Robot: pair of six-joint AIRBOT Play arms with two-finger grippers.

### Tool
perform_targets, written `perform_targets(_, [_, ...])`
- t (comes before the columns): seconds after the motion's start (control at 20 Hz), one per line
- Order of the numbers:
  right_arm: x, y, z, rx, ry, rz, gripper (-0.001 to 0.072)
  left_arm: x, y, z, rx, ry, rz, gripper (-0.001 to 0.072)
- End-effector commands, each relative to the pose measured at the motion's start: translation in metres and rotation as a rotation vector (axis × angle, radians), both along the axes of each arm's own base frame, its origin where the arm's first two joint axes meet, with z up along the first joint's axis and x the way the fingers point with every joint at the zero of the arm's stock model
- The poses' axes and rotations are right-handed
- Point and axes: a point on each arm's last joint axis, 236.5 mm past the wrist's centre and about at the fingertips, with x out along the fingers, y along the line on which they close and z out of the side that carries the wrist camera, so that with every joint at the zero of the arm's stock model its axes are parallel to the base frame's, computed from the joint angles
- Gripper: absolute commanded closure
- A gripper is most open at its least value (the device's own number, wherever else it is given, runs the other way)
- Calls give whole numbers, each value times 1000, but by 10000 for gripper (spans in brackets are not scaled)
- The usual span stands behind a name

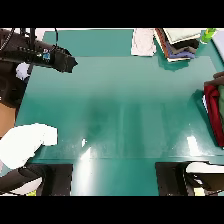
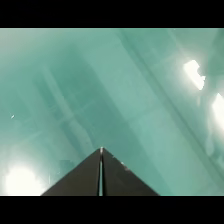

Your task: Fold the shirts.

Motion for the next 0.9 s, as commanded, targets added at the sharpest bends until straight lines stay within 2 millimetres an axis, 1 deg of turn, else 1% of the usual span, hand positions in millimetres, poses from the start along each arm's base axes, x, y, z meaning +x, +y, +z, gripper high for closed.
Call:
perform_targets(0.0, [-25,-2,23,-39,-17,-34,691,-1,0,-1,4,3,-4,678])
perform_targets(0.15, [-57,-7,19,-23,39,-67,691,-2,0,-2,7,9,-5,678])
perform_targets(0.25, [-81,-12,3,-27,113,-96,690,-2,0,-2,7,8,-6,678])
perform_targets(0.4, [-123,-14,-43,-11,256,-140,690,-2,0,-2,11,5,-11,678])
perform_targets(0.55, [-176,-13,-98,17,433,-199,690,-2,0,-2,12,5,-10,678])
perform_targets(0.6, [-190,-12,-114,27,478,-210,689,-2,0,-2,12,5,-10,678])
perform_targets(0.65, [-202,-10,-130,35,516,-212,689,-2,0,-3,12,6,-11,678])
perform_targets(0.75, [-217,-8,-156,47,547,-225,688,-3,1,-4,16,12,-12,678])
perform_targets(0.85, [-225,-10,-172,34,558,-241,685,-5,2,-6,23,24,-15,678])
